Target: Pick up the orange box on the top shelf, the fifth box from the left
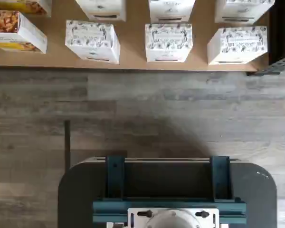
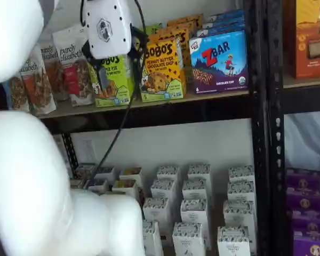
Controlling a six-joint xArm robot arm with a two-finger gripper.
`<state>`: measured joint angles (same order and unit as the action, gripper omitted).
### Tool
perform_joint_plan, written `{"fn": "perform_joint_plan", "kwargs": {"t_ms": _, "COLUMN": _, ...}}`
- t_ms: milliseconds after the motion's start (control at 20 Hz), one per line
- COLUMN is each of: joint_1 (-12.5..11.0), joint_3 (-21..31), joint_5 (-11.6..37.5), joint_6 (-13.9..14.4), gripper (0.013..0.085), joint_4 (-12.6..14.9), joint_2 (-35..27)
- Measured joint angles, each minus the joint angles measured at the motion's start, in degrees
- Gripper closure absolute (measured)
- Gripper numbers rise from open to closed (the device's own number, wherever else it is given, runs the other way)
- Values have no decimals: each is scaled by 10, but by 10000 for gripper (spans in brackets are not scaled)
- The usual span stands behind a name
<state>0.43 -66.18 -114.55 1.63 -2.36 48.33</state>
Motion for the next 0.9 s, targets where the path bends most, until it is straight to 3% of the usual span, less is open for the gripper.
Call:
{"fn": "perform_joint_plan", "kwargs": {"t_ms": 50, "joint_1": -36, "joint_3": 27, "joint_5": 46, "joint_6": -22, "gripper": 130, "joint_4": -40, "joint_2": 28}}
{"fn": "perform_joint_plan", "kwargs": {"t_ms": 900, "joint_1": -23, "joint_3": 45, "joint_5": 66, "joint_6": -15, "gripper": 130, "joint_4": -30, "joint_2": 34}}
